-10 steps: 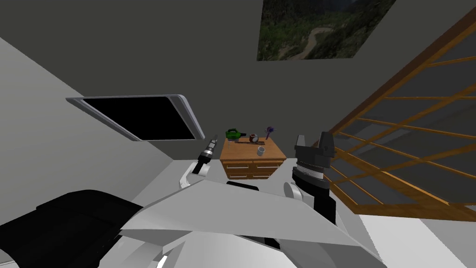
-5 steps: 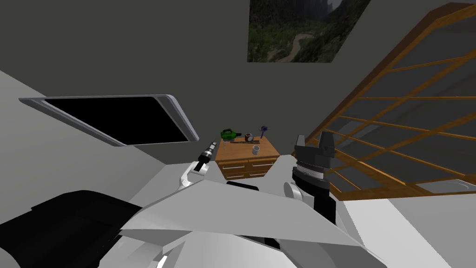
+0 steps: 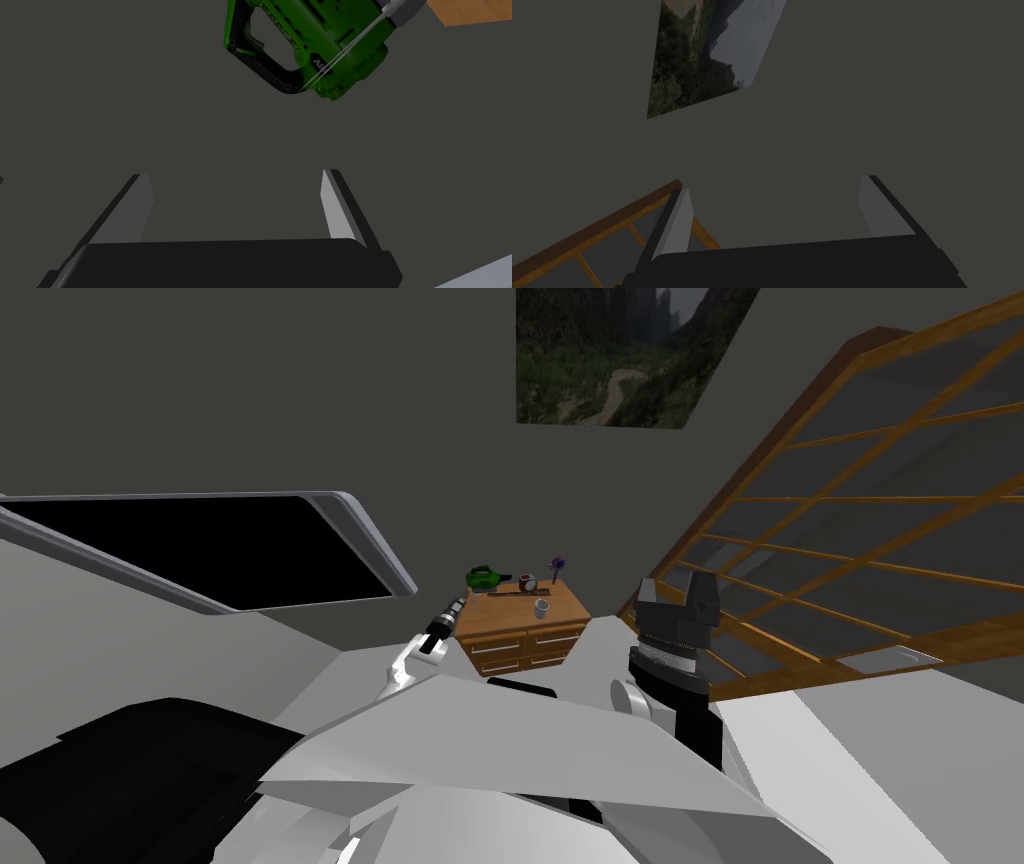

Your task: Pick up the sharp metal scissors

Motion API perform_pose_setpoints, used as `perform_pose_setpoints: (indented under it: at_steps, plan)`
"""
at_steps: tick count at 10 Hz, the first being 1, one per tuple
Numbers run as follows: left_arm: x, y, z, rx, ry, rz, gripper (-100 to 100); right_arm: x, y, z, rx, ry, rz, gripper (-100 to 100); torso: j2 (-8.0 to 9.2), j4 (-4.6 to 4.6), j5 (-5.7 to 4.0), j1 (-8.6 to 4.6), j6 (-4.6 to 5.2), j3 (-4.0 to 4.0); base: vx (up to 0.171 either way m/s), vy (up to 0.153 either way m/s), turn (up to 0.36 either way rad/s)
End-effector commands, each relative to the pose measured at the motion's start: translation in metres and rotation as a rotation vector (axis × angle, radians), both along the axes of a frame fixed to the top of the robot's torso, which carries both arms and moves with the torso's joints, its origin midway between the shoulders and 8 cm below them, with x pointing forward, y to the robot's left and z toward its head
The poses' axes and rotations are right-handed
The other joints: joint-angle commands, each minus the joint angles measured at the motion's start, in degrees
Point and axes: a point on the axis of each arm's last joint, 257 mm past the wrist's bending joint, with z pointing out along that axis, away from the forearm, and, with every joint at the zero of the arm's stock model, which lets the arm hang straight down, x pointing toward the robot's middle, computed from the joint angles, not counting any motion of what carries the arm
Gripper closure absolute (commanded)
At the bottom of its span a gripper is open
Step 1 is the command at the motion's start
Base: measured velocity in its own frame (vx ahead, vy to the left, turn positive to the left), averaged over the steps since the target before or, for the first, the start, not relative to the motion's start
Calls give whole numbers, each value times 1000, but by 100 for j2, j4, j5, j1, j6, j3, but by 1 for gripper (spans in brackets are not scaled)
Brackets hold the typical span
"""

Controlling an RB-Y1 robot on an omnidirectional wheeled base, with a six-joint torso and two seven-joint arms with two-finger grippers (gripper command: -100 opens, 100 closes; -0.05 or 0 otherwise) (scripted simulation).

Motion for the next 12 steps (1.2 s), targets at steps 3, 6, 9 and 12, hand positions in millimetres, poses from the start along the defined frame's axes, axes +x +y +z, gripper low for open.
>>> perform_pose_setpoints:
  at_steps: [3, 6, 9, 12]
  plan:
    - [2, 32, -41, 107, 112, 49, -100, 0, 0, 0, 0, 0, 0, 0, 1, 0, -1, -3, -3, 1, 8, -52, -121]
    - [1, 61, -66, 195, 194, 86, -100, 0, 0, 0, 0, 0, 0, 0, 2, 0, -1, -1, -4, 1, 9, -49, -128]
    - [-5, 94, -93, 283, 284, 127, -100, 0, 0, 0, 0, 0, 0, 0, -2, 0, -2, -8, -2, -1, 16, -57, -129]
    - [-16, 143, -116, 409, 394, 182, -100, 0, 0, 0, 0, 0, 0, 0, 2, 1, -1, -4, -2, 1, 9, -52, -147]
